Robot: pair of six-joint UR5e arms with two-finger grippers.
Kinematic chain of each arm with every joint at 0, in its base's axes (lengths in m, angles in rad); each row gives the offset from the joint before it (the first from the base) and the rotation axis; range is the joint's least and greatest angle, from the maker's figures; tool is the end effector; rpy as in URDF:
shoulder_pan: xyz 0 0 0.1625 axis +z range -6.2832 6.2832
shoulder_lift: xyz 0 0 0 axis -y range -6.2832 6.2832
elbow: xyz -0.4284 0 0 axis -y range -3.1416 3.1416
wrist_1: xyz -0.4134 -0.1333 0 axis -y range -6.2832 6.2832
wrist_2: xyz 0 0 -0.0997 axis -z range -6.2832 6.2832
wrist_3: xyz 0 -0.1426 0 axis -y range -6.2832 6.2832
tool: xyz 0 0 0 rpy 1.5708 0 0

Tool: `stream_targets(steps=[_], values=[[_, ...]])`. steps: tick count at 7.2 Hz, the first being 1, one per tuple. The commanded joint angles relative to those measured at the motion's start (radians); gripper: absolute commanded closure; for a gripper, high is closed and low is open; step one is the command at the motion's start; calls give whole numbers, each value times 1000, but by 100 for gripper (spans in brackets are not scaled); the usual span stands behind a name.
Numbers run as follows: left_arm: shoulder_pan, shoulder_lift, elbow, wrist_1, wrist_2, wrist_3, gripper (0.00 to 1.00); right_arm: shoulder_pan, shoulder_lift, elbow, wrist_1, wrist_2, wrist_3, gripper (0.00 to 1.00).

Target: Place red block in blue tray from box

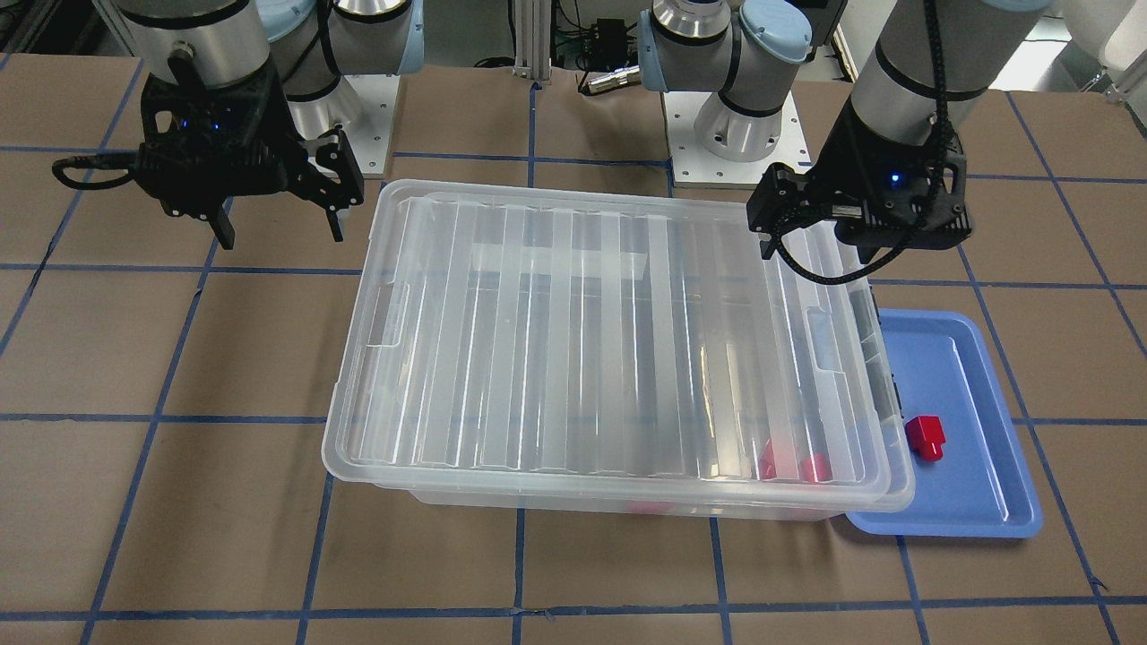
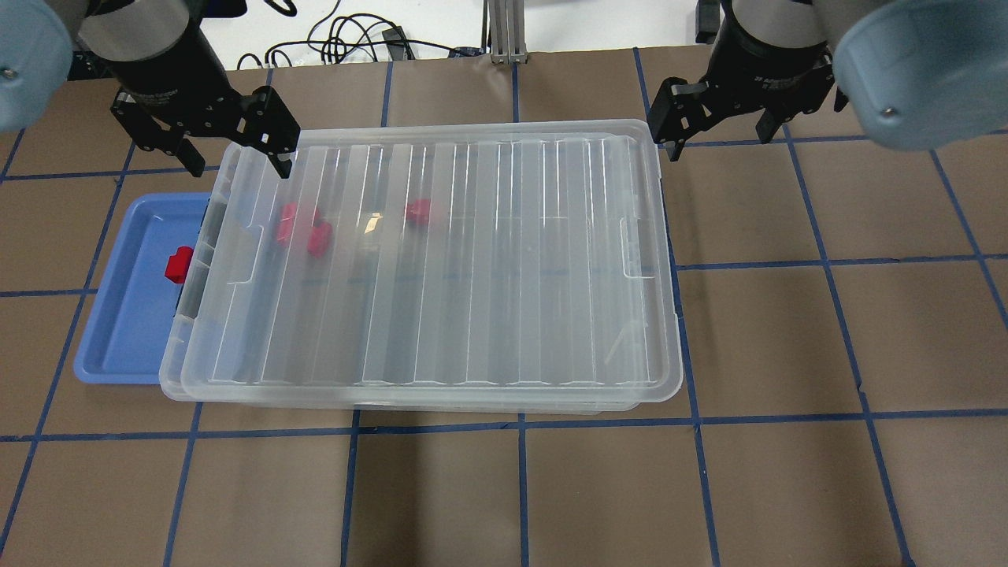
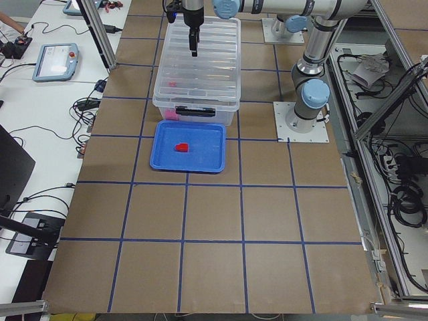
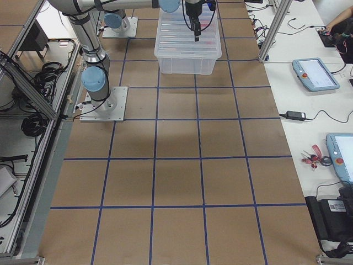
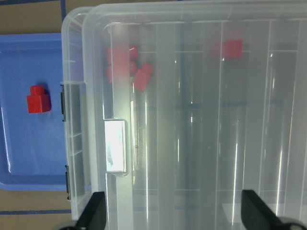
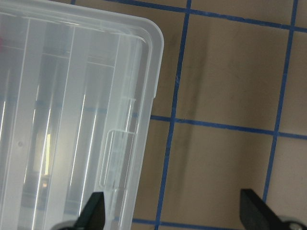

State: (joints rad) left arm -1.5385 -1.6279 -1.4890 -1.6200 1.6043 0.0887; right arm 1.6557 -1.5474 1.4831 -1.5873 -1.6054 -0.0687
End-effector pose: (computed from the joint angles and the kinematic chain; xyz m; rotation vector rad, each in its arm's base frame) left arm -0.1112 -0.5378 0.4555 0.0883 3.1081 0.0412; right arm 0.1731 -0.5206 0.4833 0.2361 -3.0961 0.1260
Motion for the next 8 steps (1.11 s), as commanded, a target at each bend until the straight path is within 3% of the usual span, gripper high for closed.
stream_targets(steps=[1,8], values=[[-5,13,-20,-9,-12,0,0,-8,12,-41,104,5,7,0],[17,23,-20,-20,-20,6,0,-8,12,-43,87,71,106,0]])
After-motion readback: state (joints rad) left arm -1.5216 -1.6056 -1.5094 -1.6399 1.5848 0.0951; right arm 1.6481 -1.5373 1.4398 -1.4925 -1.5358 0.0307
